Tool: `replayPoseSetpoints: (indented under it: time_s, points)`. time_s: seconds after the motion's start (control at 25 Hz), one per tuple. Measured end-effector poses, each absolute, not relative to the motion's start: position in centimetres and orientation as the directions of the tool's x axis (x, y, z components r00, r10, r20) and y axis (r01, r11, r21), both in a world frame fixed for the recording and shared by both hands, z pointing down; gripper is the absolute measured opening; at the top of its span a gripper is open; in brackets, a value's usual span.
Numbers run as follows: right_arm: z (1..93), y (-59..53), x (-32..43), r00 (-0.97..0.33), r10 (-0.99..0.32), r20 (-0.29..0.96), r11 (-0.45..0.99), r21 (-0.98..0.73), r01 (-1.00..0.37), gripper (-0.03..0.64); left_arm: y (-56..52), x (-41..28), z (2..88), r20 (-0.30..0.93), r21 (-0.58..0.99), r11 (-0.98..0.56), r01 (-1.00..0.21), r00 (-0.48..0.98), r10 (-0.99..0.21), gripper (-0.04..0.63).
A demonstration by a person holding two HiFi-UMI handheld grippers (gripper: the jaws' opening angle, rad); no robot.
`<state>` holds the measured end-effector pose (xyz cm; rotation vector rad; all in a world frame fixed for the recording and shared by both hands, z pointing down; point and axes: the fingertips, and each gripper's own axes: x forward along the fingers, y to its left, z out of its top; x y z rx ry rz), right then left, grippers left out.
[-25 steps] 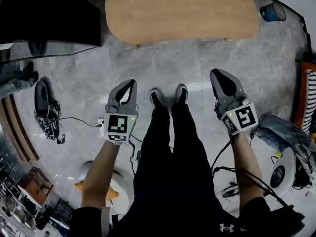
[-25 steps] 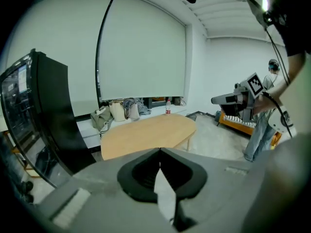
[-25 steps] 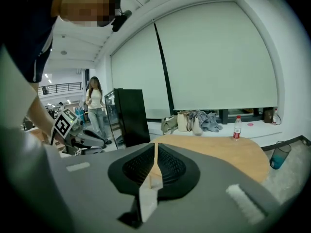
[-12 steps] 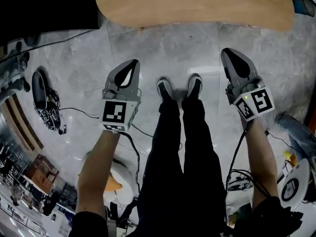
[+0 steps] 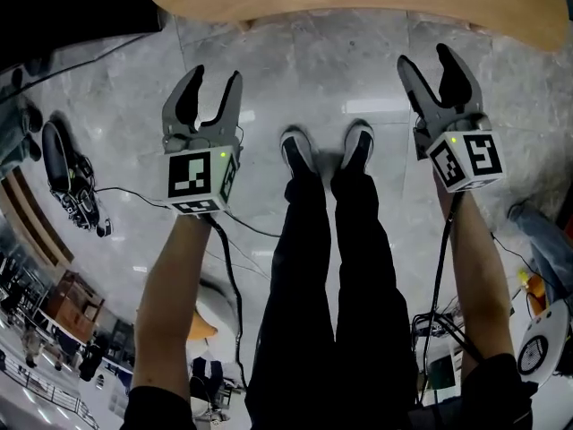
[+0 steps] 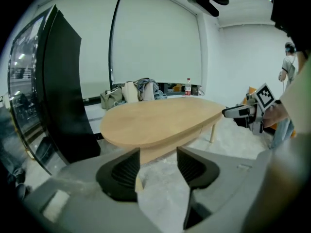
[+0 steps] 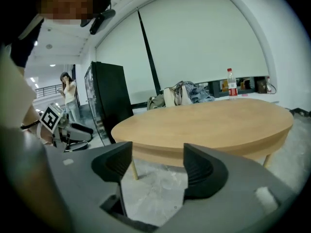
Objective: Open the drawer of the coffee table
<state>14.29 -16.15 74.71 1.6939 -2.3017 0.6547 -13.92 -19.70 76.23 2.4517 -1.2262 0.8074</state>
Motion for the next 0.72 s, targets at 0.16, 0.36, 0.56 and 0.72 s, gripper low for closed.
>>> replayPoseSetpoints:
  time_s: [0.16, 0.36, 0.56, 0.72]
  points:
    - [77.5, -16.9, 13.8, -0.339, -0.829, 0.445, 0.239, -0.266, -0.934, 0.374, -19.8, -13.2, 78.9, 0.609, 0.017, -0.596, -0.803, 0.481, -0.630, 0.304]
    - [81.1, -16.9, 13.0, -0.370, -0.807, 0.460, 0.251, -0.301, -0.920, 0.374, -19.7, -14.4, 83.1, 0.646, 0.038, -0.587, -0.809, 0.468, -0.603, 0.304]
    - [83.5, -16.6, 13.1, -0.362, -0.803, 0.473, 0.211, -0.342, -0.916, 0.368, -21.6, -16.4, 84.8, 0.647, 0.060, -0.517, -0.854, 0.428, -0.631, 0.304]
    - [84.8, -16.6, 13.7, -0.378, -0.802, 0.462, 0.201, -0.388, -0.900, 0.338, -23.6, -16.5, 85.5, 0.638, 0.049, -0.509, -0.859, 0.419, -0.646, 0.301]
